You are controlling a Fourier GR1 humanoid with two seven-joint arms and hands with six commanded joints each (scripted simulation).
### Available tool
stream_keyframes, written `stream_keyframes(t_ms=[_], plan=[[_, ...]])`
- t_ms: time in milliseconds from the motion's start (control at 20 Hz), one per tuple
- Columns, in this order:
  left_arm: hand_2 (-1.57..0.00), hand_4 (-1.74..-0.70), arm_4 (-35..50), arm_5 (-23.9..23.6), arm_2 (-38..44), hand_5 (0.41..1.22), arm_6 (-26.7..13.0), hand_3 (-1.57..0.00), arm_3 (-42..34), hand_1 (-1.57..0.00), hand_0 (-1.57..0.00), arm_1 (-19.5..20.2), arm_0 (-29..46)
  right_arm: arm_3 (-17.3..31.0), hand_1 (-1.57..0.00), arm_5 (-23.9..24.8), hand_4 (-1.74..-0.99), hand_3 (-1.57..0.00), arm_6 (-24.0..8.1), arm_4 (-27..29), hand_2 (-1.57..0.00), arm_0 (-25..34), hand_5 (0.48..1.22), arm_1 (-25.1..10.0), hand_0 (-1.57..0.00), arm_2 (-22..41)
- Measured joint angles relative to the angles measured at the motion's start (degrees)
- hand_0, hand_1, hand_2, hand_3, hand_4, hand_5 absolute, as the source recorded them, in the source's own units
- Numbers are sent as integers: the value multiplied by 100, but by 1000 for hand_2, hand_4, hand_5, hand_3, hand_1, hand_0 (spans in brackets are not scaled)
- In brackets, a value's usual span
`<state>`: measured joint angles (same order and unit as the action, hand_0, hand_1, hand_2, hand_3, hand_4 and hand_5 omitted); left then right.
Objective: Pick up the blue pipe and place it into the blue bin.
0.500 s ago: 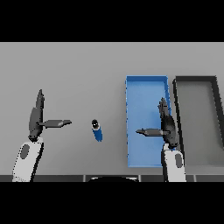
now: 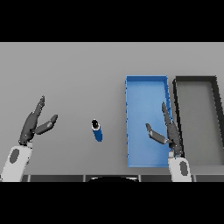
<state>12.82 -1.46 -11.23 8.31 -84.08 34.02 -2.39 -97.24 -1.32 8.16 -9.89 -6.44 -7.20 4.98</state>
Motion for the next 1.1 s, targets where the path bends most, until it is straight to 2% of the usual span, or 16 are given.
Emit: stream_keyframes(t_ms=[150, 300, 450, 500, 550, 600, 800, 1100], plan=[[1, -960, 6, 245, -37, 593, 222, 1, 66, 1, 1, 83, 42, -70, 1, 17, -1203, 1, -173, -121, 1, -64, 625, -35, 1, 60], [1, -989, 127, 676, -200, 573, 375, 1, -256, 1, 1, 235, 199, -100, 1, -18, -1181, 1, -281, -118, 1, -28, 619, -88, 1, 56], [1, -1048, 98, 1044, -443, 535, 220, 1, -639, 1, 1, 501, 398, -54, 1, -19, -1176, 1, -238, -151, 1, 10, 615, -86, 1, 79], [1, -1071, 75, 1133, -576, 522, 216, 1, -792, 1, 1, 476, 452, -82, 1, -31, -1174, 1, -307, -129, 1, 35, 616, -118, 1, 55], [1, -1095, 23, 1180, -715, 510, 146, 1, -888, 1, 1, 421, 495, -138, 1, -37, -1173, 1, -228, -114, 1, -11, 616, -121, 1, 55], [1, -1113, -25, 1258, -895, 497, -91, 1, -964, 1, 1, 355, 467, -104, 1, -31, -1164, 1, -280, -148, 1, -26, 617, -79, 1, 94], [1, -1138, -395, 1271, -1370, 455, -459, 1, -1103, 1, 1, 103, 397, -173, 1, -44, -1195, 1, -396, -98, 1, -19, 617, -67, 1, 80], [1, -1154, -654, 1278, -1737, 459, -396, 1, -747, 1, 1, -539, 38, -130, 1, -67, -1214, 1, -332, -45, 1, -48, 624, -15, 1, 77]])
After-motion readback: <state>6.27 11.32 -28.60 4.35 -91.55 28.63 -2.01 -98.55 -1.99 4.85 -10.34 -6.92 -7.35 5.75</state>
